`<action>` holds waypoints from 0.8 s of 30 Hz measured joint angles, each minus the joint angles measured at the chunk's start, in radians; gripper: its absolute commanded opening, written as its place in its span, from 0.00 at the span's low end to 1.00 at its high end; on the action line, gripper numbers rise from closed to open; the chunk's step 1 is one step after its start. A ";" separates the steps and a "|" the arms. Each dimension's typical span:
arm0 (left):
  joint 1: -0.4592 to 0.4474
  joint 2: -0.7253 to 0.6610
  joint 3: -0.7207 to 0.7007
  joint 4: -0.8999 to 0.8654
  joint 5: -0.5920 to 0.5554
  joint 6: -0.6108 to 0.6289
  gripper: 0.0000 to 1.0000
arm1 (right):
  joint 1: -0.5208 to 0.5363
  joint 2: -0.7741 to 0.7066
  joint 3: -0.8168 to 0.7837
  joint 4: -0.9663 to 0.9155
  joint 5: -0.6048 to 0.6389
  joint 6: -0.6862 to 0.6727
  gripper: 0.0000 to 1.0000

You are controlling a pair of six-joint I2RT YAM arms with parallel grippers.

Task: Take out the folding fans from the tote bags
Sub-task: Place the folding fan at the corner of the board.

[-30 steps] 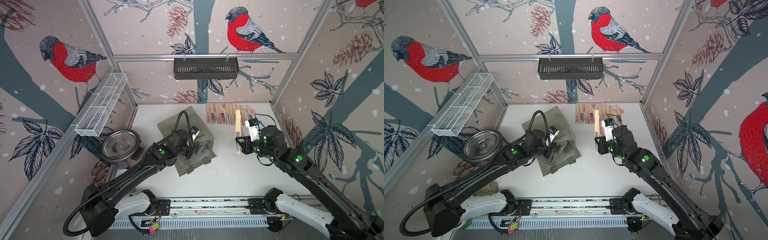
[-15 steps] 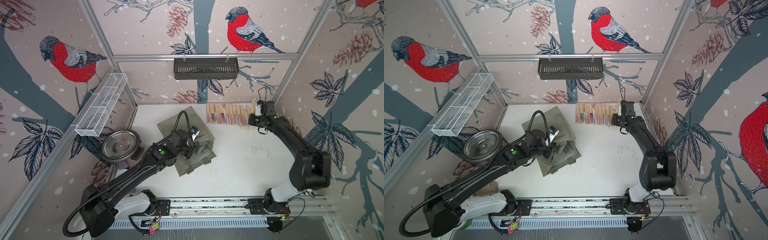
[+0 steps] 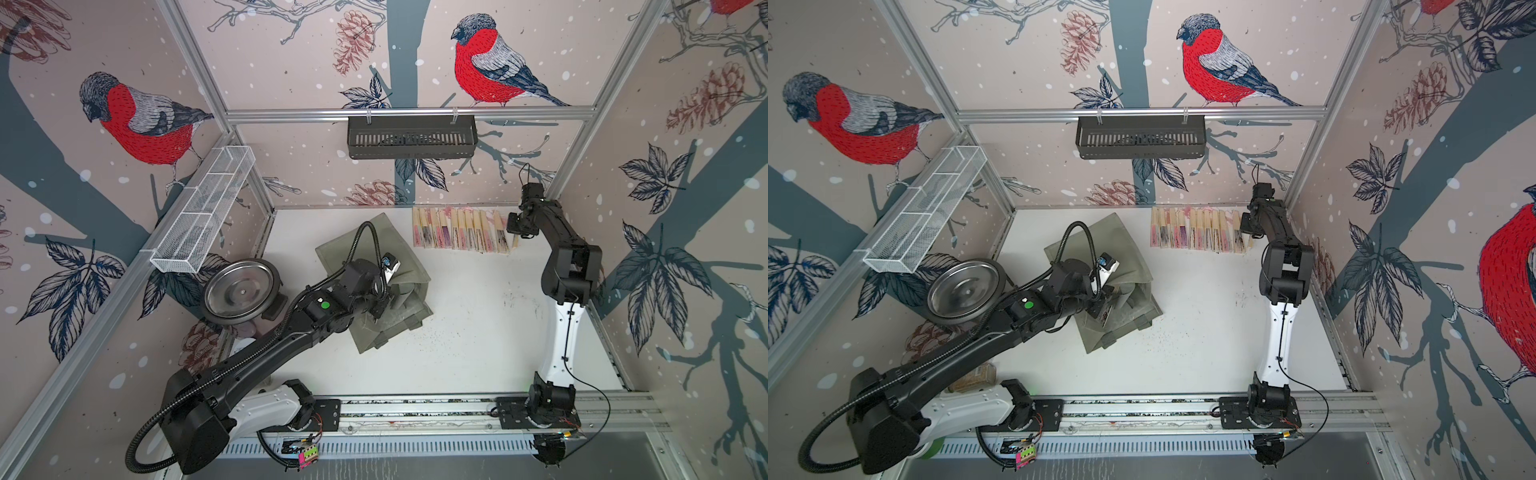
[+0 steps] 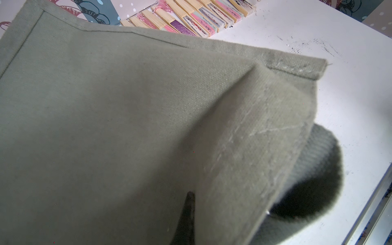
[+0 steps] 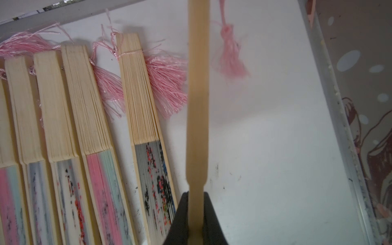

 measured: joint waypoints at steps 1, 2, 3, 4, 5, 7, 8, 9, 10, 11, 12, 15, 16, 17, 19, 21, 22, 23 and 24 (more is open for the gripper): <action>0.000 0.000 0.000 0.000 0.002 0.000 0.00 | 0.000 0.016 0.024 -0.009 0.012 -0.009 0.06; 0.000 -0.001 0.000 0.000 0.003 0.000 0.00 | 0.000 0.032 0.048 -0.023 0.021 -0.025 0.06; 0.000 -0.001 0.000 0.000 0.003 0.000 0.00 | 0.000 0.048 0.071 -0.038 0.034 -0.026 0.06; 0.000 -0.001 0.000 0.000 0.003 0.000 0.00 | 0.000 0.065 0.090 -0.051 0.055 -0.031 0.06; 0.000 -0.001 0.000 0.000 0.003 0.000 0.00 | 0.000 0.074 0.100 -0.062 0.072 -0.036 0.06; 0.000 -0.001 0.000 0.000 0.005 0.000 0.00 | 0.003 0.082 0.108 -0.081 0.120 -0.050 0.06; 0.000 -0.001 0.000 0.001 0.005 0.000 0.00 | 0.006 0.084 0.111 -0.087 0.145 -0.051 0.06; 0.000 -0.001 0.000 0.001 0.005 0.000 0.00 | 0.010 0.085 0.112 -0.089 0.171 -0.055 0.06; 0.000 -0.001 0.000 0.001 0.005 0.000 0.00 | 0.015 0.087 0.113 -0.088 0.188 -0.057 0.06; 0.000 -0.001 0.000 0.001 0.005 0.000 0.00 | 0.021 0.089 0.115 -0.088 0.203 -0.062 0.06; 0.000 0.000 0.000 0.001 0.005 0.000 0.00 | 0.025 0.095 0.118 -0.087 0.213 -0.073 0.07; -0.002 0.000 0.000 0.001 0.005 0.000 0.00 | 0.040 0.121 0.142 -0.090 0.232 -0.073 0.08; -0.002 0.000 0.000 0.001 0.005 0.000 0.00 | 0.043 0.135 0.156 -0.094 0.238 -0.074 0.09; -0.002 0.000 0.000 0.001 0.005 0.000 0.00 | 0.046 0.145 0.167 -0.097 0.241 -0.073 0.09; -0.002 0.000 0.000 0.000 0.005 0.000 0.00 | 0.050 0.170 0.198 -0.104 0.243 -0.072 0.10; -0.003 0.001 0.000 0.000 0.004 0.000 0.00 | 0.048 0.185 0.217 -0.114 0.243 -0.069 0.11; -0.003 0.001 0.000 0.000 0.003 0.000 0.00 | 0.048 0.188 0.220 -0.116 0.243 -0.068 0.13; -0.003 0.002 0.000 0.000 0.003 0.000 0.00 | 0.048 0.191 0.223 -0.117 0.243 -0.068 0.15; -0.005 0.003 0.000 0.000 0.003 0.000 0.00 | 0.047 0.194 0.225 -0.117 0.243 -0.067 0.18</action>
